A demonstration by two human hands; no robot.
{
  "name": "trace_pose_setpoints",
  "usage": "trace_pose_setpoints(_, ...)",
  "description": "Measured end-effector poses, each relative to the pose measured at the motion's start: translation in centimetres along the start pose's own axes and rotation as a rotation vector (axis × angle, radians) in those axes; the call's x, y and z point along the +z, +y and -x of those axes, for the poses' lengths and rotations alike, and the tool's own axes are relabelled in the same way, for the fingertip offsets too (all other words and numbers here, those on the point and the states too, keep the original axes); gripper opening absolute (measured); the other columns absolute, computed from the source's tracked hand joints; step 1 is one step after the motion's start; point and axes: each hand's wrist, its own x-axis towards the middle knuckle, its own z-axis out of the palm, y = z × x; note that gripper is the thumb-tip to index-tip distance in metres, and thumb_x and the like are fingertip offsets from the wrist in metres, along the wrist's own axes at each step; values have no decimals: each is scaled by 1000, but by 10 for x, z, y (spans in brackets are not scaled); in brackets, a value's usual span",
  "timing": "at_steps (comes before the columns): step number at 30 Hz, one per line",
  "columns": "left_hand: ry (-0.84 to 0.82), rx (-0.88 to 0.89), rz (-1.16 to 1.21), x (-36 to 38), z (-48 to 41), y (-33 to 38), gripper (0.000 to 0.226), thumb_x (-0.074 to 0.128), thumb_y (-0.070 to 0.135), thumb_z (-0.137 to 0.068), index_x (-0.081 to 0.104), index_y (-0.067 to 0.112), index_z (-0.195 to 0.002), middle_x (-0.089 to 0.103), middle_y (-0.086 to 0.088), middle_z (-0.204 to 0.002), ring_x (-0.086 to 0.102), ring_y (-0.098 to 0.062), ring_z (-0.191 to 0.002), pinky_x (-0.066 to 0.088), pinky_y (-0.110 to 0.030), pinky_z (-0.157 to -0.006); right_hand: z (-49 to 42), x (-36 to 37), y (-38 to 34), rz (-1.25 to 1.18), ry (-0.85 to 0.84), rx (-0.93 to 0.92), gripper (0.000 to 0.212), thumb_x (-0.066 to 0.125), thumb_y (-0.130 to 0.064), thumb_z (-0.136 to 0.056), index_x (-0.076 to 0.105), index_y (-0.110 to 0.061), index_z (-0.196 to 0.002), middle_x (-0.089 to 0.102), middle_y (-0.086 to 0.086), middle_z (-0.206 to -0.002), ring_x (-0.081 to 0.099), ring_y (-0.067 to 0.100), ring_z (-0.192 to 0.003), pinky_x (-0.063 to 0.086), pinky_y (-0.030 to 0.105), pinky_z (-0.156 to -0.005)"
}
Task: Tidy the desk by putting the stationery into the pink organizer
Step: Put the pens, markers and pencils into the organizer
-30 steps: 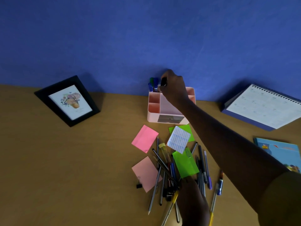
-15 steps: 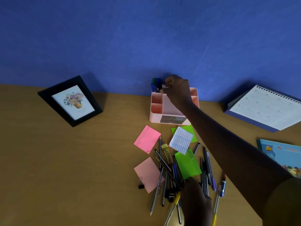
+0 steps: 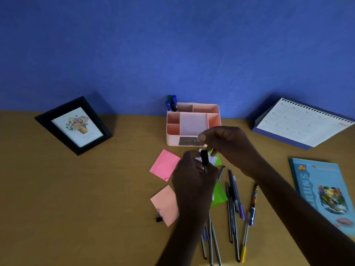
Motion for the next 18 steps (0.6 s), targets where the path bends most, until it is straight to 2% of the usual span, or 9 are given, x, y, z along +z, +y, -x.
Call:
trace_pose_setpoints(4,98,123,11,-4,-24,17,28,80,24,-87,70,17,-112,76,5,-95,74,-10,-84,63,-39,-73,8,-1,-4,-58,15,-60,17,82,-25,-92,83,-18,-108,83,-1,-99,80,19,-95,65,48,-91)
trace_pose_setpoints(8,128,244,37,0,-47,19,27,78,21,-94,70,12,-118,77,0,-106,75,-13,-95,65,-38,-82,-3,-5,-16,-22,113,-141,15,83,-19,-92,83,-16,-107,83,-3,-95,80,18,-90,65,49,-88)
trace_pose_setpoints(13,136,269,70,-13,-63,13,29,77,16,-97,72,9,-124,78,-4,-109,76,-13,-97,64,-27,-81,-34,-15,-29,199,260,-306,13,79,-29,-94,81,-21,-104,80,-10,-93,76,6,-84,63,36,-81)
trace_pose_setpoints(16,144,256,24,-26,-66,-8,21,75,10,-96,75,8,-116,79,-2,-105,76,-10,-92,64,-24,-80,-57,-20,-35,235,366,-400,8,78,-22,-95,81,-19,-103,77,-14,-93,74,-1,-86,62,26,-83)
trace_pose_setpoints(18,162,232,-32,-34,-62,-23,15,74,8,-95,76,12,-109,79,3,-98,73,-1,-86,59,-14,-77,-72,-21,-37,234,414,-416,7,78,-19,-95,82,-16,-101,77,-12,-91,74,-1,-85,61,21,-82)
